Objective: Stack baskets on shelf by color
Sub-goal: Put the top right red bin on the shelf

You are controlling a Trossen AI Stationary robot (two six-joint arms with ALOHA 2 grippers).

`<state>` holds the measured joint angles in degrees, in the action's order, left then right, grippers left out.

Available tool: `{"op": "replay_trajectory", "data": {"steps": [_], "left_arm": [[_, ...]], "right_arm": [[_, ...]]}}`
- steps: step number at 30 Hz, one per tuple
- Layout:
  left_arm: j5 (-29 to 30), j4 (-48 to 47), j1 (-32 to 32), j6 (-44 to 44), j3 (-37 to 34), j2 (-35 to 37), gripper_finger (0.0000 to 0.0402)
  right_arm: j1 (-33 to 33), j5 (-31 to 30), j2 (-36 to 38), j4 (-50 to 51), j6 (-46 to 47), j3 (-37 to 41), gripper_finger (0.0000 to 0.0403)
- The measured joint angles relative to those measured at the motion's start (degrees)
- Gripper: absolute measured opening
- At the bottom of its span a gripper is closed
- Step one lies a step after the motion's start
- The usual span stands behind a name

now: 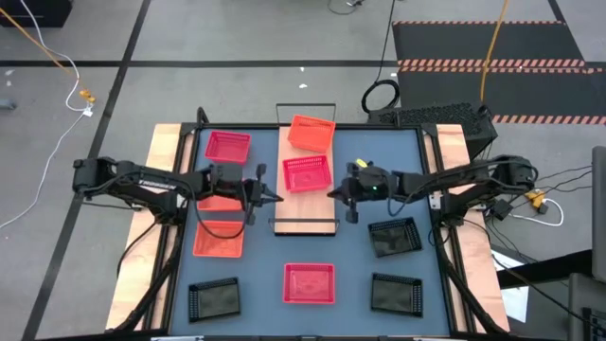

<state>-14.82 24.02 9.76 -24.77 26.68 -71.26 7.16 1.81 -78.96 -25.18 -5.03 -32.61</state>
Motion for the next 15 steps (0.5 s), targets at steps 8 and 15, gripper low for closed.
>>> {"op": "replay_trajectory", "data": {"steps": [8, 15], "left_arm": [[4.5, -0.3, 4.4, 2.6, 0.0, 0.0, 0.0003], [-5.5, 0.3, 5.0, 1.6, 0.1, -1.8, 0.0002]], "right_arm": [[0.7, -0.1, 0.0, -15.3, 2.1, 7.9, 0.0001], [1.1, -0.1, 0.0, -15.9, 1.8, 7.9, 0.0]]}}
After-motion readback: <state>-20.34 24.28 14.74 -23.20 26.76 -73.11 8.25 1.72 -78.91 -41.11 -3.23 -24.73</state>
